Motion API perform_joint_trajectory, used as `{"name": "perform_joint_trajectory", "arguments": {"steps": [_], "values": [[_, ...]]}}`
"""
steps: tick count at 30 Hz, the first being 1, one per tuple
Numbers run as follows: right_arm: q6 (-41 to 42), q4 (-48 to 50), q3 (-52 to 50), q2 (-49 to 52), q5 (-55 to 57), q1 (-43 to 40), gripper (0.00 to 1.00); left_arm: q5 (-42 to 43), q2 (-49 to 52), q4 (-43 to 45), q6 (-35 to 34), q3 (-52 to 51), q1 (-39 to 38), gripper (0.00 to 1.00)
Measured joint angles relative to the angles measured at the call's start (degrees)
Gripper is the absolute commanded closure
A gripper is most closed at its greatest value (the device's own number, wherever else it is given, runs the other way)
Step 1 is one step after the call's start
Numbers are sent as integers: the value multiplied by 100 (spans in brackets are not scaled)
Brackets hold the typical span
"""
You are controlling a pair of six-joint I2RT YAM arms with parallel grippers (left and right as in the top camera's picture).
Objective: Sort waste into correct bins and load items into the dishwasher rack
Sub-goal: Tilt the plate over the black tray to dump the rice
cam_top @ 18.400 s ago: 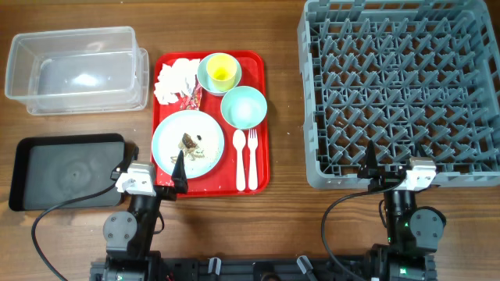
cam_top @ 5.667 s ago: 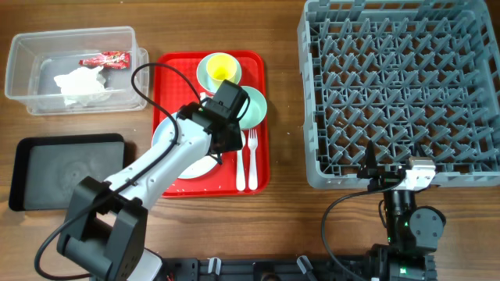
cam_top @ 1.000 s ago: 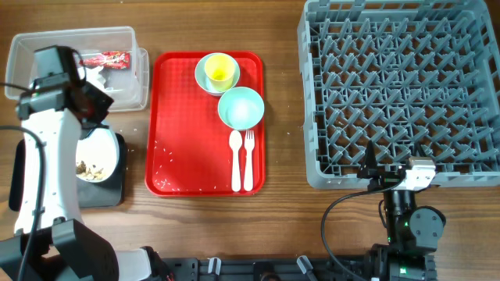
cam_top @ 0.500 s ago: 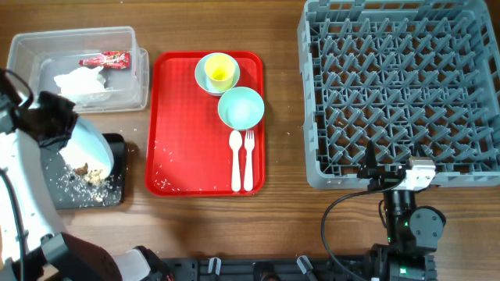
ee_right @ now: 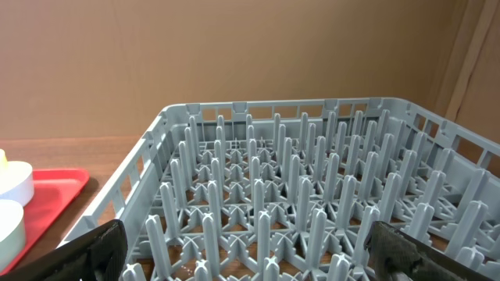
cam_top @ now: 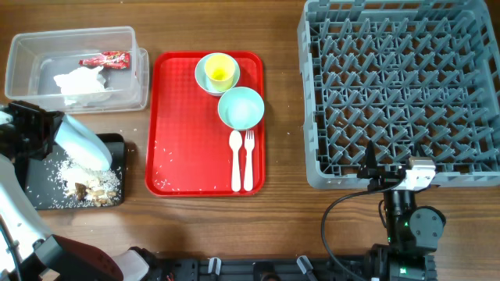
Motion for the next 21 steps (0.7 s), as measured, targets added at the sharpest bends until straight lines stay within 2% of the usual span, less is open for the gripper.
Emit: {"name": "perform_joint_trajectory", "arguments": {"steps": [6,13,15,21], "values": [[2,2,0,0,0,0,0,466,0,-28,243,2,378,96],[0,2,0,0,0,0,0,1331,0,-520,739,22,627,96],[0,0,0,0,0,0,0,1392,0,-361,785,24,627,96],[2,2,0,0,0,0,0,1423,0,-612,861,26,660,96]]}}
